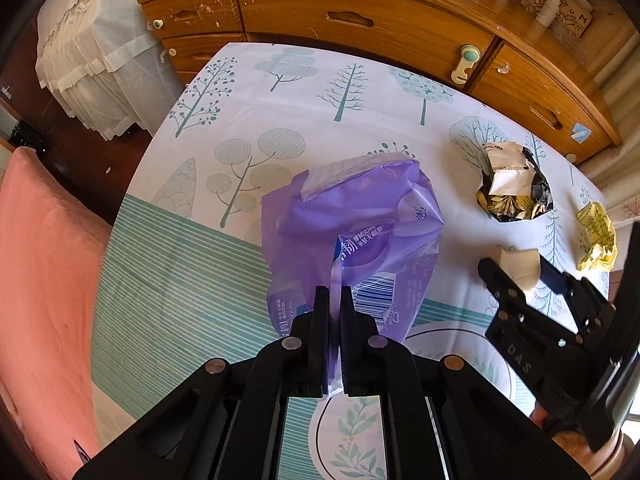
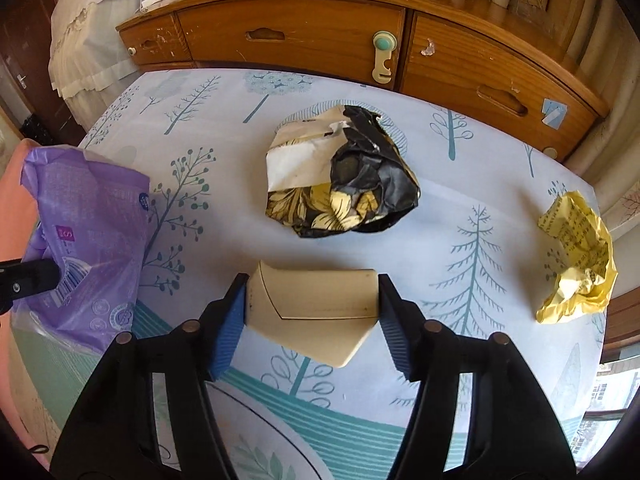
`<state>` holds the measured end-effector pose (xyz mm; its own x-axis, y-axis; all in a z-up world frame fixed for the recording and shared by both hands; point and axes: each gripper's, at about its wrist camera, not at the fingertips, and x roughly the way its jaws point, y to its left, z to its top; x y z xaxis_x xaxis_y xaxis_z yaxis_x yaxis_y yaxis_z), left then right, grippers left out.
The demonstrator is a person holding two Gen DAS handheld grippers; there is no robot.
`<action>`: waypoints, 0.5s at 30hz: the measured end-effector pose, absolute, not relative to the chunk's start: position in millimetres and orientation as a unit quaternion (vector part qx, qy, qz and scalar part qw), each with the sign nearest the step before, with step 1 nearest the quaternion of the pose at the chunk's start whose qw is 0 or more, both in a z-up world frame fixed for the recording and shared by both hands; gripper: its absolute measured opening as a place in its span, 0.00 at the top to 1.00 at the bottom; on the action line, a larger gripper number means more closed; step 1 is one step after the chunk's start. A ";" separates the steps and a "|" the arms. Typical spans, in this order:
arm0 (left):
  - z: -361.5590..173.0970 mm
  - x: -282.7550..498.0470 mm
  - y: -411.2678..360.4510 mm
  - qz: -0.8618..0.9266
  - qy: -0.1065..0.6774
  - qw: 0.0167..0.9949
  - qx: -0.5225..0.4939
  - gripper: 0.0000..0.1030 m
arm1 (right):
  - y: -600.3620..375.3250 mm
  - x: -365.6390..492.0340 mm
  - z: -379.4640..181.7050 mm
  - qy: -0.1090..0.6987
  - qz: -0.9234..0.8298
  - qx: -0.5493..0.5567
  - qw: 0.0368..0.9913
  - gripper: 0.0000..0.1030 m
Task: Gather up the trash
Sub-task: 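Grasp the cream box with the right gripper while the left gripper holds the bag, then carry the bag and cream box over the bin and open both grippers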
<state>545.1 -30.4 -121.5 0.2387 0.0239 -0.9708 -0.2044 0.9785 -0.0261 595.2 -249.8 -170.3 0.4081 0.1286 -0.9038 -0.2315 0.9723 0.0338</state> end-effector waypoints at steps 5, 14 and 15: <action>-114.3 523.4 -32.3 0.061 0.607 0.789 -0.065 0.96 | -255.0 558.3 -156.2 0.533 0.117 -0.024 0.838 0.43; -79.4 442.0 -21.9 0.028 0.583 0.810 -0.051 0.96 | -251.7 463.8 -110.8 0.519 0.113 0.008 0.847 0.43; -74.0 429.1 -20.1 0.022 0.579 0.813 -0.049 0.96 | -250.5 451.7 -105.2 0.517 0.111 0.012 0.849 0.43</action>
<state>429.1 -20.1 -74.0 0.3283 -0.0219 -0.9443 -0.0921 0.9942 -0.0551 451.7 -250.5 -105.2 0.4411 0.2006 -0.8748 -0.1757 0.9751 0.1350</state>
